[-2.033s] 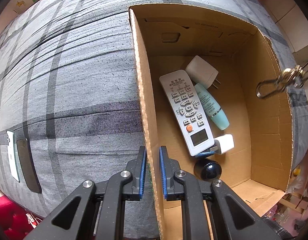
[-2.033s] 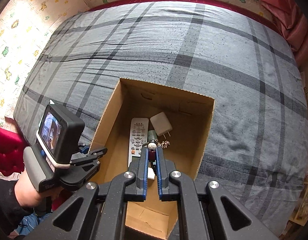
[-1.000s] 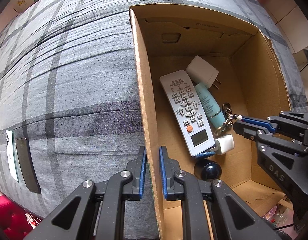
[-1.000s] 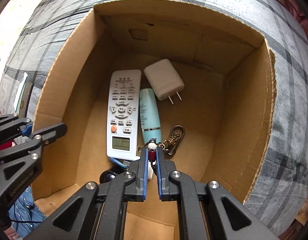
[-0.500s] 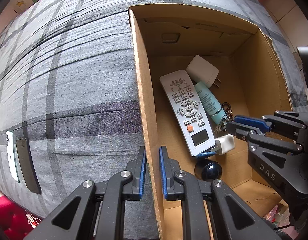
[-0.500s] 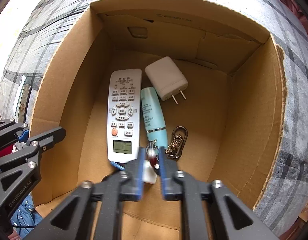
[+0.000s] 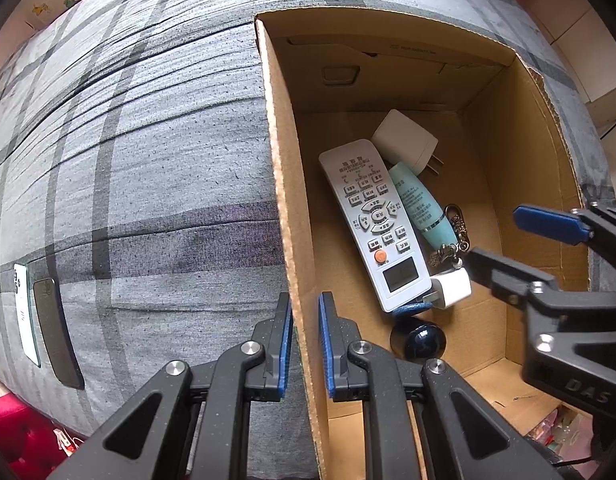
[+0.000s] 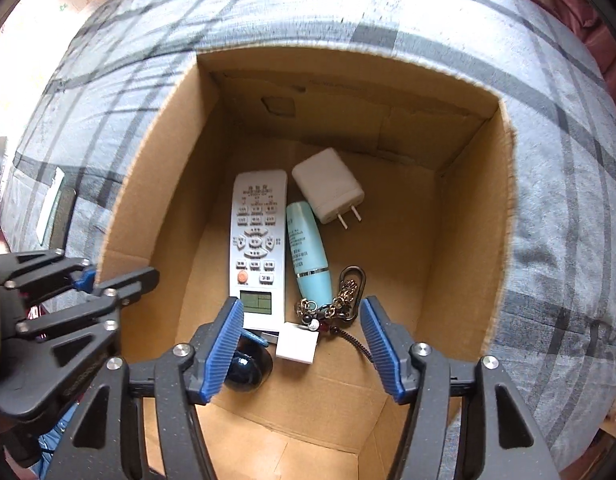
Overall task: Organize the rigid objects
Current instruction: 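Lower the keyring beside the tube and open the right gripper, then lift the right gripper out of the box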
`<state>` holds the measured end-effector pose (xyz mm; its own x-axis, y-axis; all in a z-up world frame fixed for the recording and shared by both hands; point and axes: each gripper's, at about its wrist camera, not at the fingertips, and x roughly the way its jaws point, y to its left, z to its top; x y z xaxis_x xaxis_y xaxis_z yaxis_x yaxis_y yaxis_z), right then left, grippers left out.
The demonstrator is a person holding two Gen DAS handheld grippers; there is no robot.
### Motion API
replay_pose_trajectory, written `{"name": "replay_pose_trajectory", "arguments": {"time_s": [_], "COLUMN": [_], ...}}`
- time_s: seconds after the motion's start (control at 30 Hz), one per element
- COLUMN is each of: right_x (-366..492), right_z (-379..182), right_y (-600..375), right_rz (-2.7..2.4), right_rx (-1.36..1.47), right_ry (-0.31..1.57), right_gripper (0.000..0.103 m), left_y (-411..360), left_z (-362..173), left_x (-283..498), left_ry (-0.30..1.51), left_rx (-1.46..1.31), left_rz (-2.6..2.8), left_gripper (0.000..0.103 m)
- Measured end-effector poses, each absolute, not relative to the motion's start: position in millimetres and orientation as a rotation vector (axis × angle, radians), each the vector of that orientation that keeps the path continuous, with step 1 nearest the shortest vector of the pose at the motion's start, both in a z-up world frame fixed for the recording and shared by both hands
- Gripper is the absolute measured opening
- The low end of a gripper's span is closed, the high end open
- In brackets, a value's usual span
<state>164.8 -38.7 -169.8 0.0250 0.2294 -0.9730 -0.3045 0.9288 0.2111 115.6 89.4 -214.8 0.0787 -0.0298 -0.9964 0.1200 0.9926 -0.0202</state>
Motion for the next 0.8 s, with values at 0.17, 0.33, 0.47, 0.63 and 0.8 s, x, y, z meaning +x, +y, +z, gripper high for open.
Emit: {"name": "replay_pose_trajectory", "arguments": {"time_s": [0.17, 0.33, 0.47, 0.63, 0.8], "right_x": [169, 170, 166, 164, 161], "right_z": [-151, -134, -124, -117, -114], "right_y": [-47, -56, -66, -77, -83], "right_rz": [0.386, 0.348, 0.299, 0.239, 0.219], "right_rx": [-0.038, -0.049, -0.041, -0.012, 0.013], "right_ry": [1.468, 1.438, 1.426, 1.424, 1.420], "right_gripper": [0.079, 0.089, 0.101, 0.103, 0.103], "left_y": [88, 88, 86, 84, 81], "left_z": [-214, -214, -213, -211, -208], "left_x": [114, 114, 114, 112, 110], "left_ry": [1.486, 1.484, 1.482, 1.473, 1.470], "left_rx": [0.079, 0.080, 0.090, 0.102, 0.108], "left_rz": [-0.112, -0.111, -0.113, -0.111, -0.112], "left_gripper": [0.014, 0.014, 0.014, 0.014, 0.014]}}
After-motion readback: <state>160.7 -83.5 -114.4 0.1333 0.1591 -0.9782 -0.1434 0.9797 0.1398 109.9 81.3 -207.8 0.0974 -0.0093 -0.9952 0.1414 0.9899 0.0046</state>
